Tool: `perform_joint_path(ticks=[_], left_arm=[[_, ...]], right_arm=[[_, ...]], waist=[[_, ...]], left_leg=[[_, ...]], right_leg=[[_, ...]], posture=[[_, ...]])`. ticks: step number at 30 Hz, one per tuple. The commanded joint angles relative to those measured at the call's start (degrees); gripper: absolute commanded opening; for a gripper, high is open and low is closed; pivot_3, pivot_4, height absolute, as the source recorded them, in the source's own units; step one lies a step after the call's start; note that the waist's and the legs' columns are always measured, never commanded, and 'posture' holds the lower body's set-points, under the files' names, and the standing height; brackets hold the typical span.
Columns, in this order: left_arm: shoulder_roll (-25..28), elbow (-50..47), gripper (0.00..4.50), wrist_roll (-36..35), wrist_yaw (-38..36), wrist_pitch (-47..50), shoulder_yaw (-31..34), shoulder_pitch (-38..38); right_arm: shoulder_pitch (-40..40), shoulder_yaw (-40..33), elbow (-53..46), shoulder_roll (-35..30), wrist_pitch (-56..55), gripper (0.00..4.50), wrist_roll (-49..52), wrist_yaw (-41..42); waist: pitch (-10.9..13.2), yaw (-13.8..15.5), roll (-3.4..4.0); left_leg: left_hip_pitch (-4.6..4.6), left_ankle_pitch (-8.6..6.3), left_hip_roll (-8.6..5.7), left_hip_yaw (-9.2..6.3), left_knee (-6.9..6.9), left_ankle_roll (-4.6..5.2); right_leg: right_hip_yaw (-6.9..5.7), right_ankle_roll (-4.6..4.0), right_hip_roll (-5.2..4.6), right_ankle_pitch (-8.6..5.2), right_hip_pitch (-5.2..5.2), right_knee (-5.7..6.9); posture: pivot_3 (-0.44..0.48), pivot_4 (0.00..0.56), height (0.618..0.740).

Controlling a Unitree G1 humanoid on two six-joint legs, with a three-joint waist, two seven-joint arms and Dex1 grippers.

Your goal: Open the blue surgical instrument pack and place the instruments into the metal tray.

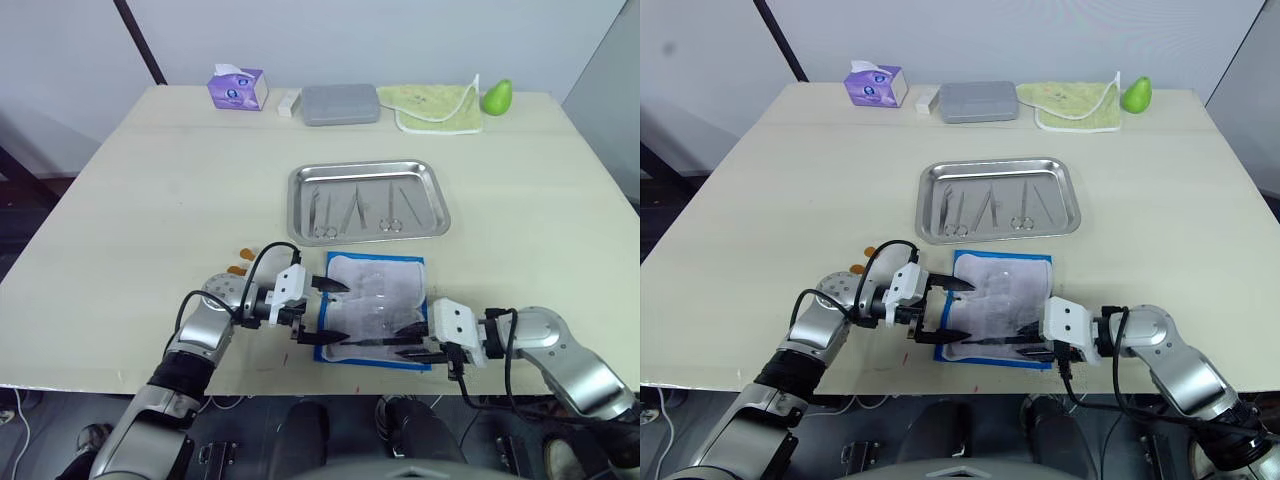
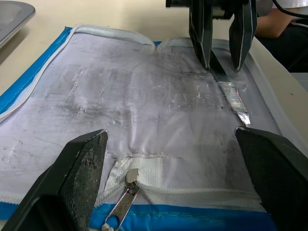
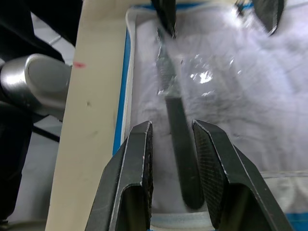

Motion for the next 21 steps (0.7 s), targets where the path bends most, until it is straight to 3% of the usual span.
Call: perform_joint_path(ticks=[1,21], left_arm=[[0.5,1.5,4.5,1.7,0.0,0.4,-0.9,1.0],[0.4,0.3,4.5,1.5,0.0,2.0,-0.6,0.4]], right_arm=[[-1.0,0.6,0.7,0.5,-0.8,1.37,-1.2,-0.6],[-0.1,3.5,7.2,3.9,-3.6,1.37,-3.6,-1.2]], waist=[[0.0,0.0,0.0],[-0.2,0.0,-0.06]], left_leg=[[0.0,0.0,0.0,-0.01,0.0,0.0],[0.03,0.0,0.03,0.02,0.04,0.0]], right_leg=[[0.0,0.0,0.0,0.0,0.0,0.0],[-0.03,-0.01,0.05,0.0,0.03,0.04]], posture=[[0.0,0.15,0.74],[0.0,0.15,0.74]])
